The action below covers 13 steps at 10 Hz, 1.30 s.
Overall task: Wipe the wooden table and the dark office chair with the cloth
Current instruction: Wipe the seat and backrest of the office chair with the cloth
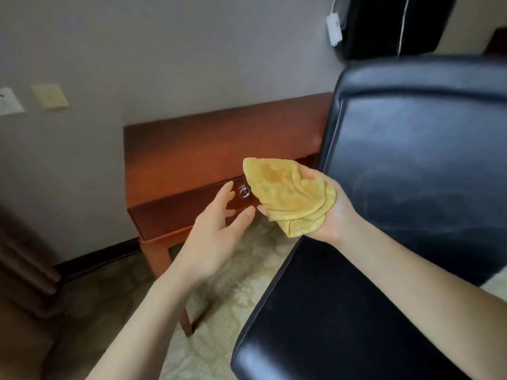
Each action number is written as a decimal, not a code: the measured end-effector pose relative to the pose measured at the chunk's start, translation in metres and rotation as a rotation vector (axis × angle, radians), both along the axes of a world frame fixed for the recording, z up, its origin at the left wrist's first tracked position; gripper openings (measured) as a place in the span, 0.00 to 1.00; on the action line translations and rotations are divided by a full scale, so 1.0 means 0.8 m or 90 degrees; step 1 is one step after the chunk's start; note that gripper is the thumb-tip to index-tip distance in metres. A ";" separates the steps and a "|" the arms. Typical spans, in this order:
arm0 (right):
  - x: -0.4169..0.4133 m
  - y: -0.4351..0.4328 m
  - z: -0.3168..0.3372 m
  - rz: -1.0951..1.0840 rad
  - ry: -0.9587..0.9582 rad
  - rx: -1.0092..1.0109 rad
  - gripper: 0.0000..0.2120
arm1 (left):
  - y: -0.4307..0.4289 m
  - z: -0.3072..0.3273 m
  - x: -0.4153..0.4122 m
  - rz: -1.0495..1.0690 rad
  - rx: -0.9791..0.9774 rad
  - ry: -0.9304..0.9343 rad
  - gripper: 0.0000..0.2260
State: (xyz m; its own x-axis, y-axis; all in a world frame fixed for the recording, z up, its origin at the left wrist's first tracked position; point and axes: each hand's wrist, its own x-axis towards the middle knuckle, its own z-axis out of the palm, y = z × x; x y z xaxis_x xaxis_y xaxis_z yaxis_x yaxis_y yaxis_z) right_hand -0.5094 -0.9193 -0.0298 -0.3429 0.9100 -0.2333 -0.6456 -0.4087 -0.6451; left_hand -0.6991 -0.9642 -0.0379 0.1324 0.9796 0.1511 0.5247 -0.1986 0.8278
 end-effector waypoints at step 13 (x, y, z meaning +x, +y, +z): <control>0.500 0.106 0.219 -0.492 -1.140 0.024 0.20 | 0.004 0.216 0.302 -0.129 -0.221 0.098 0.11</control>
